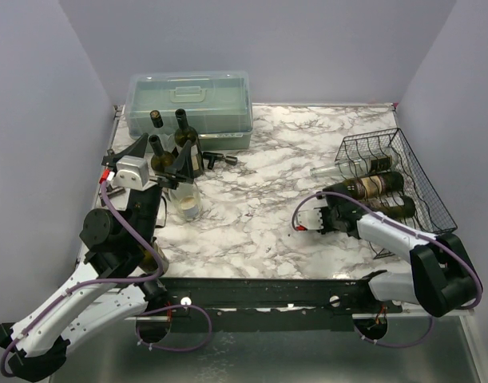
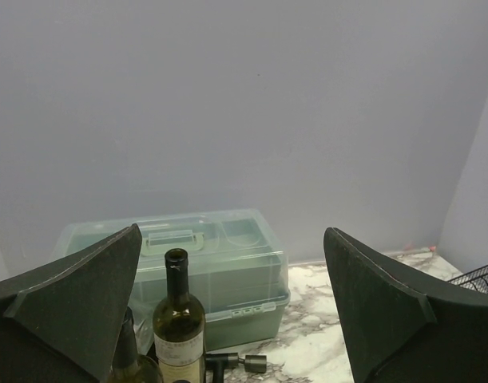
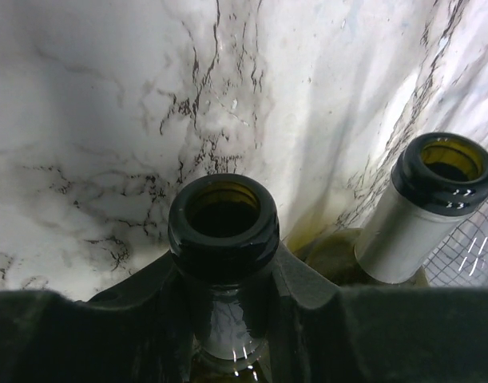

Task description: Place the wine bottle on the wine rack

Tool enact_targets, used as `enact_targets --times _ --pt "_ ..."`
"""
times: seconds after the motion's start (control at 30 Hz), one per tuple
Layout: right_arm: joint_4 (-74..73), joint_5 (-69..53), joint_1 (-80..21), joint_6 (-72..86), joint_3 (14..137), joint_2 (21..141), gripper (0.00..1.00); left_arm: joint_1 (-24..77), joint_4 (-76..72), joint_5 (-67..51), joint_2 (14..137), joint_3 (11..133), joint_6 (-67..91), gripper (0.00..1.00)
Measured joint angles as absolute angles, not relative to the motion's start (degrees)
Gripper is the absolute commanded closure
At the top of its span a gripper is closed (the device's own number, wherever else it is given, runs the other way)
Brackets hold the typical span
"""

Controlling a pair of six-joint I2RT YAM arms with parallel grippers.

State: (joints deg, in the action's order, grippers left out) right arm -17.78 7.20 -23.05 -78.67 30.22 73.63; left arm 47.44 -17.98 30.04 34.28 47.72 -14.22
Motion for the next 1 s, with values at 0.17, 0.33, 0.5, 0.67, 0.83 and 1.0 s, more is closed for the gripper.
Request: enact_targets --times 0.17,0.33,0.5,0.67,0.83,1.0 --pt "-16.6 7.2 -21.7 -79.4 29.9 73.9 0.91 47.8 -18.2 30.0 34.3 47.4 -14.2 0.02" --pt "-12.9 7.6 -20.8 -80.5 28.6 73.9 0.8 48.2 -18.4 30.1 34.3 47.3 -14.6 0.02" --pt "-10.8 7.6 -19.4 -81.3 28.0 74.0 0.46 48.9 -18.9 30.1 34.3 47.3 -15.0 0.02" --pt "-8.4 7.5 -18.9 -83.4 27.8 73.7 0.35 49.1 -19.2 30.2 34.3 47.2 -15.5 0.02" --pt "-8.3 6.5 -18.7 -84.1 27.1 71.7 0.29 49.1 -19.2 30.3 34.3 47.1 -15.8 0.02" --pt "-10.4 4.1 -18.7 -84.5 24.5 66.2 0.2 49.1 -19.2 30.4 35.0 47.1 -16.1 0.02"
